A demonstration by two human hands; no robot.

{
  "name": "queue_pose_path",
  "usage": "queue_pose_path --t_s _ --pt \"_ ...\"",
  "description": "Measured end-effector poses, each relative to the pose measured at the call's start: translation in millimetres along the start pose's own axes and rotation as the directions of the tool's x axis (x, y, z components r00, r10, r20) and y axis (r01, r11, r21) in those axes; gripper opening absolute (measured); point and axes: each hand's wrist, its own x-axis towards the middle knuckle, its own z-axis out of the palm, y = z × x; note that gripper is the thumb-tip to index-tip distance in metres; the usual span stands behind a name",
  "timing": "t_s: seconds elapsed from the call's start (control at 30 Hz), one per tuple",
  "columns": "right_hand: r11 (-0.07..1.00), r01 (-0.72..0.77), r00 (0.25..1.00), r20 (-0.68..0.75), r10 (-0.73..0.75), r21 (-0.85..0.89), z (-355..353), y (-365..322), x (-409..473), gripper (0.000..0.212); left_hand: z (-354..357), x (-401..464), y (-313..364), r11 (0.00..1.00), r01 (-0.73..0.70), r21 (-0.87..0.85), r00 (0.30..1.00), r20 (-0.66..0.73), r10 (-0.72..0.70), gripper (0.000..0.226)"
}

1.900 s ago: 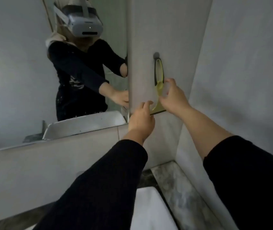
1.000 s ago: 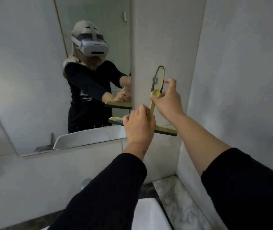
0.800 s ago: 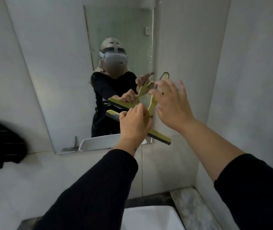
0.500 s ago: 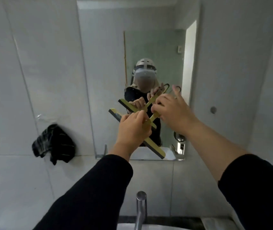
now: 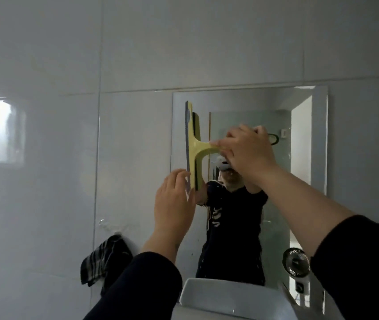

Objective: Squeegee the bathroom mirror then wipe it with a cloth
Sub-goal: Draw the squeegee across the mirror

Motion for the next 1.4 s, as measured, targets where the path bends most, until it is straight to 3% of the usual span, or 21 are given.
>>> queue_pose_path --t_s 0.13,0.3,0.57,1.0,1.2,1.4 --pt "0.992 -0.094 0.995 -0.032 0.092 -0.081 7.9 -1.2 49.2 0.044 18.8 -2.2 -11.5 0.989 0.15 -0.012 0.986 0.078 -0.149 0.045" --pt "0.983 -0.143 0.987 0.057 0.15 -0.112 20.4 -12.1 98.8 0.057 43.5 1.8 -20.9 0.971 0.238 -0.027 0.945 0.239 -0.225 0.074" --pt "0.971 -0.105 0.985 0.116 0.131 -0.213 38.5 -11.3 109.3 0.051 67.3 2.6 -21.1 0.959 0.28 0.039 0.907 0.316 -0.278 0.102" --pt "0.916 -0.259 0.942 0.131 0.31 -0.306 -14.8 74.1 36.0 0.059 64.4 12.2 -1.2 0.913 0.267 0.309 0.856 0.358 -0.372 0.101" --pt "0.844 -0.417 0.857 0.164 0.489 -0.339 -36.8 115.1 4.9 0.066 68.7 14.8 0.9 0.894 0.25 0.371 0.849 0.36 -0.387 0.103" --pt "0.763 -0.622 0.742 0.179 0.646 -0.177 -43.0 128.7 -27.6 0.052 72.0 12.9 -1.3 0.905 0.238 0.352 0.873 0.33 -0.358 0.101"
